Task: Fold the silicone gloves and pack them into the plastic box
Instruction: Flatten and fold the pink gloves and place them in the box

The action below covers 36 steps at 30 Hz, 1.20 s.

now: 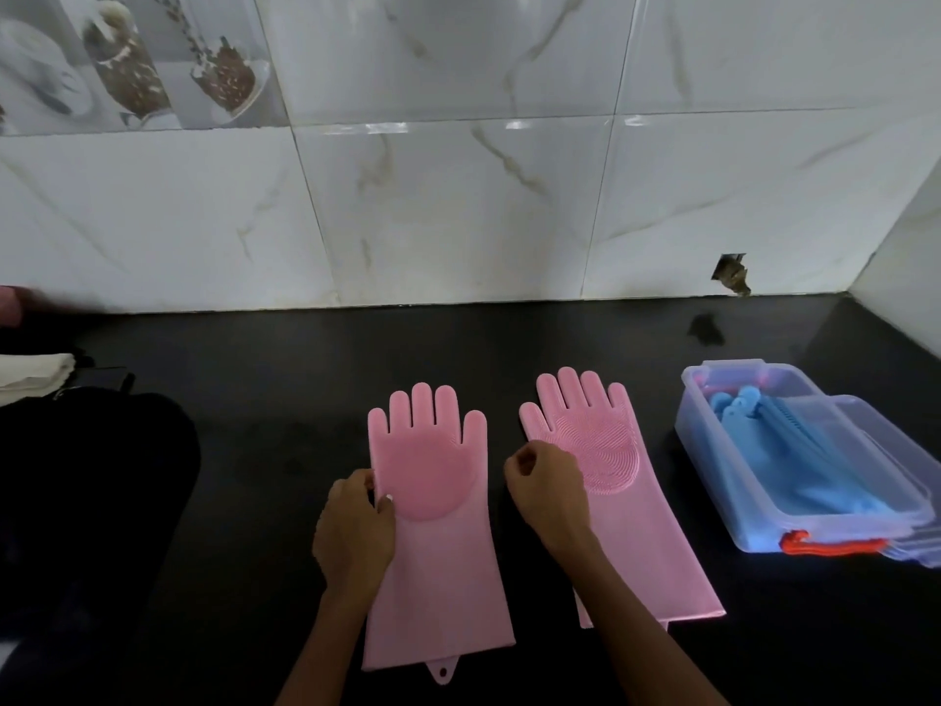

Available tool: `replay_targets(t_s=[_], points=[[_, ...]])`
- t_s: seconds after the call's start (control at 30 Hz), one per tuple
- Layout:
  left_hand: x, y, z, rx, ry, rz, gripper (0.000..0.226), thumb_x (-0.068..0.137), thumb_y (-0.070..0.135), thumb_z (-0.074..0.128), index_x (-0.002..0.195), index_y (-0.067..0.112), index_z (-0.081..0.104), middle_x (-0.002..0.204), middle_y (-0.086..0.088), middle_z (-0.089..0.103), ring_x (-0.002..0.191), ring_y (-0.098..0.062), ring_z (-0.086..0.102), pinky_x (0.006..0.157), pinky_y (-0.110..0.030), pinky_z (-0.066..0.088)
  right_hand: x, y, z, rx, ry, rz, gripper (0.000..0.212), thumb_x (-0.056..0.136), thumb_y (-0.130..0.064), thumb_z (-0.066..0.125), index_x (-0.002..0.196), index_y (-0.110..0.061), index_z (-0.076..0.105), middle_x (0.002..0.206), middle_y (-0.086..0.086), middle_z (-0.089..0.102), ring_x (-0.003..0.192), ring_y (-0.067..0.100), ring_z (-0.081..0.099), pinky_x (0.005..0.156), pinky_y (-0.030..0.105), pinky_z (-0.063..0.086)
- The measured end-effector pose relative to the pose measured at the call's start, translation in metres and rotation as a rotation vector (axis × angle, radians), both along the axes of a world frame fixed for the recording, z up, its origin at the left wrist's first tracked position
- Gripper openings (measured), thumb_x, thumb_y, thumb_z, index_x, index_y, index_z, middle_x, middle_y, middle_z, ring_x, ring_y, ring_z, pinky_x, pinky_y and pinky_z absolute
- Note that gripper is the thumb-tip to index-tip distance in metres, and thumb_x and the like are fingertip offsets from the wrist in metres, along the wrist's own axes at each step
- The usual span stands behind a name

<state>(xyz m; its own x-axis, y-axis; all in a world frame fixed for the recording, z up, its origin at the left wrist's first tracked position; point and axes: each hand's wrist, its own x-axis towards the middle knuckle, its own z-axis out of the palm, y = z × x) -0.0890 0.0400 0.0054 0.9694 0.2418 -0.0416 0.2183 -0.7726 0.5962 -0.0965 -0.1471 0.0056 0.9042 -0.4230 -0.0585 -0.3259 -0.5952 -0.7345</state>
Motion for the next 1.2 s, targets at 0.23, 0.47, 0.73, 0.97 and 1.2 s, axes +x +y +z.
replay_targets(t_s=[0.23, 0.47, 0.73, 0.97, 1.2], points=[[-0.007, -0.033, 0.024, 0.053, 0.048, 0.105, 0.034, 0.09, 0.026, 0.051, 0.105, -0.004, 0.051, 0.093, -0.019, 0.053, 0.08, -0.031, 0.05, 0.081, -0.045, 0.049, -0.01, -0.026, 0.0, -0.14, 0.096, -0.052, 0.016, 0.09, -0.025, 0.06, 0.102, -0.015, 0.062, 0.101, 0.001, 0.067, 0.083, 0.011, 0.061, 0.09, 0.031, 0.054], [0.006, -0.013, 0.011, -0.069, 0.237, 0.105, 0.038, 0.09, 0.028, 0.059, 0.12, 0.006, 0.049, 0.114, -0.015, 0.058, 0.091, -0.024, 0.057, 0.071, -0.033, 0.043, 0.001, -0.009, 0.0, -0.294, 0.192, 0.037, 0.025, 0.093, -0.019, 0.055, 0.116, -0.011, 0.057, 0.113, 0.008, 0.065, 0.095, 0.018, 0.064, 0.088, 0.032, 0.052], [0.007, -0.007, 0.008, -0.11, 0.193, 0.09, 0.038, 0.09, 0.026, 0.06, 0.121, 0.008, 0.051, 0.116, -0.013, 0.061, 0.097, -0.024, 0.059, 0.072, -0.031, 0.041, -0.001, 0.015, -0.011, -0.151, 0.041, 0.047, 0.015, 0.096, -0.022, 0.05, 0.098, -0.015, 0.063, 0.099, 0.0, 0.068, 0.07, 0.006, 0.053, 0.077, 0.02, 0.049], [0.01, -0.011, 0.004, -0.268, 0.149, -0.023, 0.034, 0.09, 0.028, 0.059, 0.117, 0.007, 0.054, 0.114, -0.013, 0.062, 0.093, -0.02, 0.058, 0.083, -0.035, 0.046, 0.012, 0.034, -0.009, -0.104, 0.047, 0.089, 0.03, 0.094, -0.038, 0.049, 0.101, -0.013, 0.065, 0.096, 0.001, 0.068, 0.073, 0.008, 0.055, 0.077, 0.022, 0.047], [0.017, -0.017, 0.015, -0.893, 0.218, -0.117, 0.051, 0.091, 0.014, 0.057, 0.139, 0.018, 0.04, 0.131, -0.014, 0.054, 0.111, -0.031, 0.057, 0.092, -0.047, 0.049, 0.025, 0.017, 0.005, 0.447, 0.068, 0.222, 0.028, 0.096, -0.027, 0.047, 0.111, -0.007, 0.061, 0.096, 0.004, 0.065, 0.08, 0.013, 0.062, 0.073, 0.025, 0.055]])
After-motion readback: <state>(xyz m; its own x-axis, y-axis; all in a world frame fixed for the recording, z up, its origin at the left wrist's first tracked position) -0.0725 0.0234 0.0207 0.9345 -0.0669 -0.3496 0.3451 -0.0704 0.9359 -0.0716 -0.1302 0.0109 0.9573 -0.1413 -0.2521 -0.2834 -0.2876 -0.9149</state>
